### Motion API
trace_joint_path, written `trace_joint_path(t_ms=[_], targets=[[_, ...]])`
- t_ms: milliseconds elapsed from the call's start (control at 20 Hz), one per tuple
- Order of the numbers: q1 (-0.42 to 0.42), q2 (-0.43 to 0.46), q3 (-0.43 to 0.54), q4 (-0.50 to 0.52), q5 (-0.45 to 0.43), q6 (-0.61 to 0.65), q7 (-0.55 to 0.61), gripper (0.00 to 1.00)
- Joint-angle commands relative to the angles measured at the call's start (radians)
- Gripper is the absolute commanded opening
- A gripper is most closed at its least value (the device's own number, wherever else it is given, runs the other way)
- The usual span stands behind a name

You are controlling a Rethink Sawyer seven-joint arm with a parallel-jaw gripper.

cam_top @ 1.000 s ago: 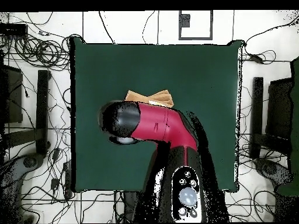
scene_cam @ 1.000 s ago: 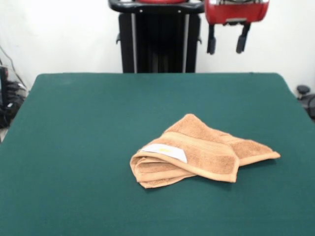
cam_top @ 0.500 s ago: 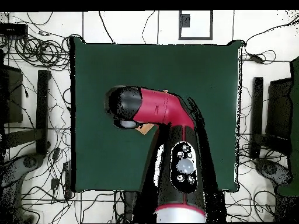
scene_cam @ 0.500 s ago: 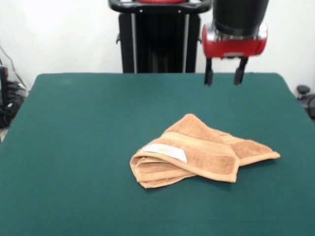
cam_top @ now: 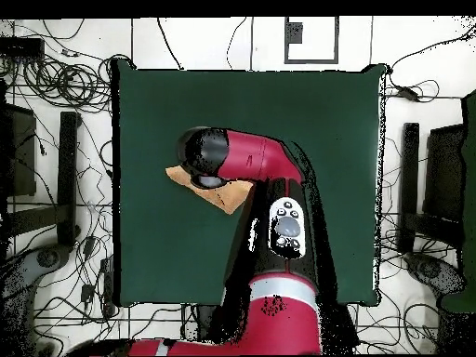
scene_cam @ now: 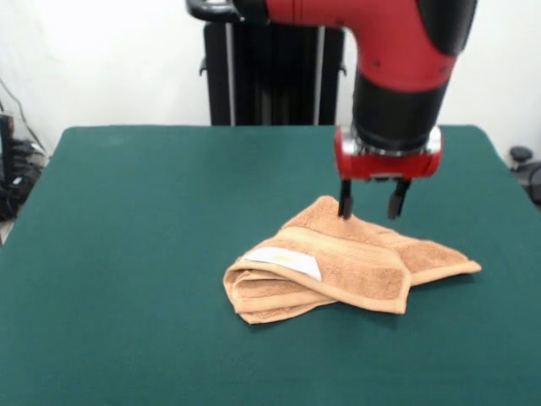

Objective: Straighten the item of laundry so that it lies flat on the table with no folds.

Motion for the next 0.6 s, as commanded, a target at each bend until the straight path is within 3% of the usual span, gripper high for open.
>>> trace_joint_path(t_ms=[50, 300, 600], targets=[[0.000, 0.120, 0.026, -0.116, 0.015, -0.052, 0.220, 1.00], [-0.018, 0.163, 0.044, -0.157, 0.021, -0.058, 0.194, 1.00], [0.010, 0.169, 0.029, -0.127, 0.018, -0.129, 0.236, 1.00]])
